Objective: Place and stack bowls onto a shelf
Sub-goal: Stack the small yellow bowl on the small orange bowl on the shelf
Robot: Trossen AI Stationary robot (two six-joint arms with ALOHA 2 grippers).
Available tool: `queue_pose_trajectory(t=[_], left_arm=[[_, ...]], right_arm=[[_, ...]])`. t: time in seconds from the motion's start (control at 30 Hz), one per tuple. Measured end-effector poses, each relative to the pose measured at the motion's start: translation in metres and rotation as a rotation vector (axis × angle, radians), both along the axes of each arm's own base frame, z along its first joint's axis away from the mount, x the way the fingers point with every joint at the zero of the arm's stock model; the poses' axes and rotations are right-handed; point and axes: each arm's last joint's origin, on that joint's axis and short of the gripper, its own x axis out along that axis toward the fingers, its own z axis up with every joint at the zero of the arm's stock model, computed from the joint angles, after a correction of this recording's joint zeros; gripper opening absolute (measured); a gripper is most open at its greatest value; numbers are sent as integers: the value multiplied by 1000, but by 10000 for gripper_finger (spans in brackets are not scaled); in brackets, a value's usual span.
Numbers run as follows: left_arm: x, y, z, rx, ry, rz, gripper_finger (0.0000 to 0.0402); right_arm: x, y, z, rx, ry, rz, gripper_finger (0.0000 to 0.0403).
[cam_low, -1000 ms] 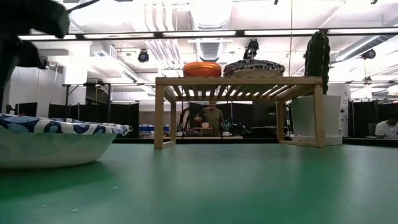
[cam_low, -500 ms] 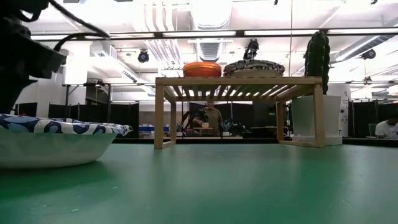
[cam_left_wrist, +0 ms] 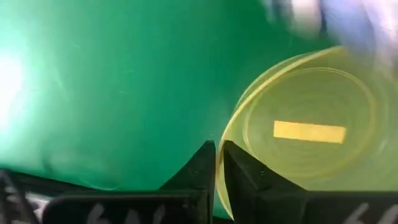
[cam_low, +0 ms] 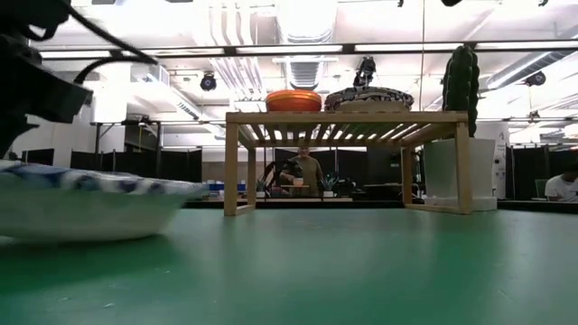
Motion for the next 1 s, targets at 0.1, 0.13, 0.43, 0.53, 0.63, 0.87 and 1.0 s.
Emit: queue_pose_trajectory(t=[0.1,0.13,0.43,0.53,0.63,0.87,1.0], left_arm=[[-1,1,12,37,6,10,5],[0,1,19,47,4,18,3],[9,4,109,126,-281,24,0],[18,13,153,197,-525,57,0],[28,28,197,280,-747,129,0],[45,72,273,435,-1003,160,0],[62,106,290,483,-1056,197,0]], right_arm=[[0,0,-1,16,10,-14,68],[-1,0,-1,20,13,-17,68],[-5,4,-2,-2,24,10,68],[-6,3,-2,-61,19,48,68],[-5,3,-2,-137,-17,89,68],[-10,-5,7,-305,-88,150,68],[-21,-18,17,-341,-103,156,68]])
